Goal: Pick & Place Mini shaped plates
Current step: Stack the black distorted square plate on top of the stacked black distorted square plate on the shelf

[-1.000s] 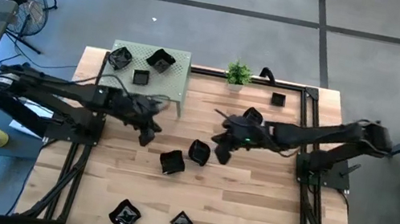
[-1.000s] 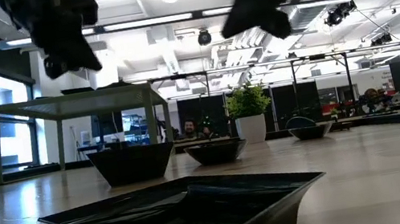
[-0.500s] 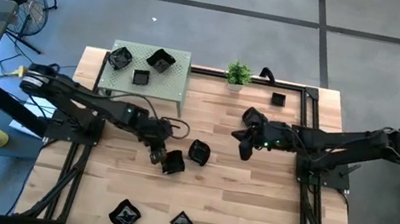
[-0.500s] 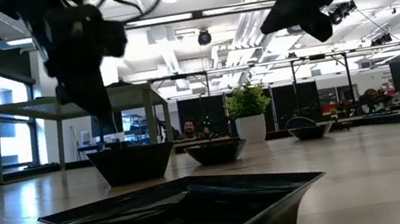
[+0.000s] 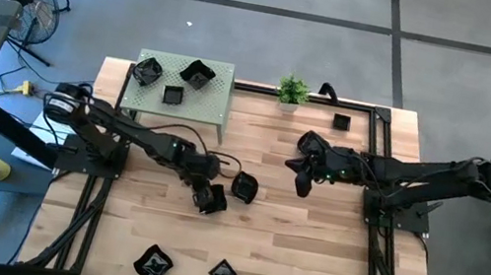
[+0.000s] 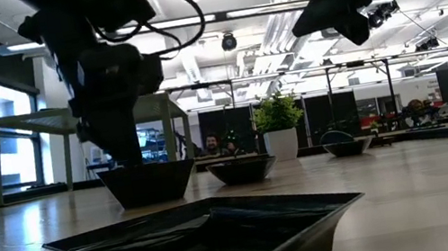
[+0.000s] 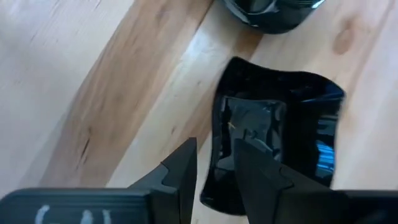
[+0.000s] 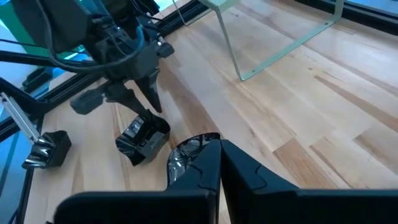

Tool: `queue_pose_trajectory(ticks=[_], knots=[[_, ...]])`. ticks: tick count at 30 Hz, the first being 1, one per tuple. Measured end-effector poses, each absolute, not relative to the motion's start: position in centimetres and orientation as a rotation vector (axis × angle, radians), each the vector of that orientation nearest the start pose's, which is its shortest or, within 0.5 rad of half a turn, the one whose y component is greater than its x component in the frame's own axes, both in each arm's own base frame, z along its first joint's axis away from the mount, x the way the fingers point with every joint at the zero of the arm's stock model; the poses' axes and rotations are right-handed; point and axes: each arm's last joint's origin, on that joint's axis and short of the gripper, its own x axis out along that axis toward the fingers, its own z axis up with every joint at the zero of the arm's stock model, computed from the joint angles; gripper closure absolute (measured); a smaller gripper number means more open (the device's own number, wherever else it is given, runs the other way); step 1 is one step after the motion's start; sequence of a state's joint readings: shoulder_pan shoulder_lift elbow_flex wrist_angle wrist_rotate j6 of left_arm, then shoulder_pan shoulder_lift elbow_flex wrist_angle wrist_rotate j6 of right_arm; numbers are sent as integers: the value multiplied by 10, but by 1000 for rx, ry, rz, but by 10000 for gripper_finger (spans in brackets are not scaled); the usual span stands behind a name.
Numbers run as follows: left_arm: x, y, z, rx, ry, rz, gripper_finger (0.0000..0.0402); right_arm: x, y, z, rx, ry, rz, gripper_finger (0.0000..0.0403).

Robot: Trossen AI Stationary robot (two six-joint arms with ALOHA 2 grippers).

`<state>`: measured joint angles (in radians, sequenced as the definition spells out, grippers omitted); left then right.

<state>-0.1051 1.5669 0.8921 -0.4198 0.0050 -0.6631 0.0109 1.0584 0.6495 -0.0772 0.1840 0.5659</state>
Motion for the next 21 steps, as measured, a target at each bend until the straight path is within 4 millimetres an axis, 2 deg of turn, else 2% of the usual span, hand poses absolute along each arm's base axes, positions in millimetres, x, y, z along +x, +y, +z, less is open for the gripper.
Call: queue_pose_trajectory(ticks=[7, 10, 15, 21], knots=[[293, -31, 167, -526, 1102, 288, 303, 224, -3, 246, 501, 426, -293, 397], [292, -31, 167, -524, 1107, 289, 327, 224, -3, 246, 499, 426, -292, 398], [293, -31, 167, -513, 1107, 272, 392, 224, -3, 246, 499, 426, -292, 400], [291, -32, 170, -536, 1121, 224, 396, 224, -3, 246, 499, 426, -292, 398]])
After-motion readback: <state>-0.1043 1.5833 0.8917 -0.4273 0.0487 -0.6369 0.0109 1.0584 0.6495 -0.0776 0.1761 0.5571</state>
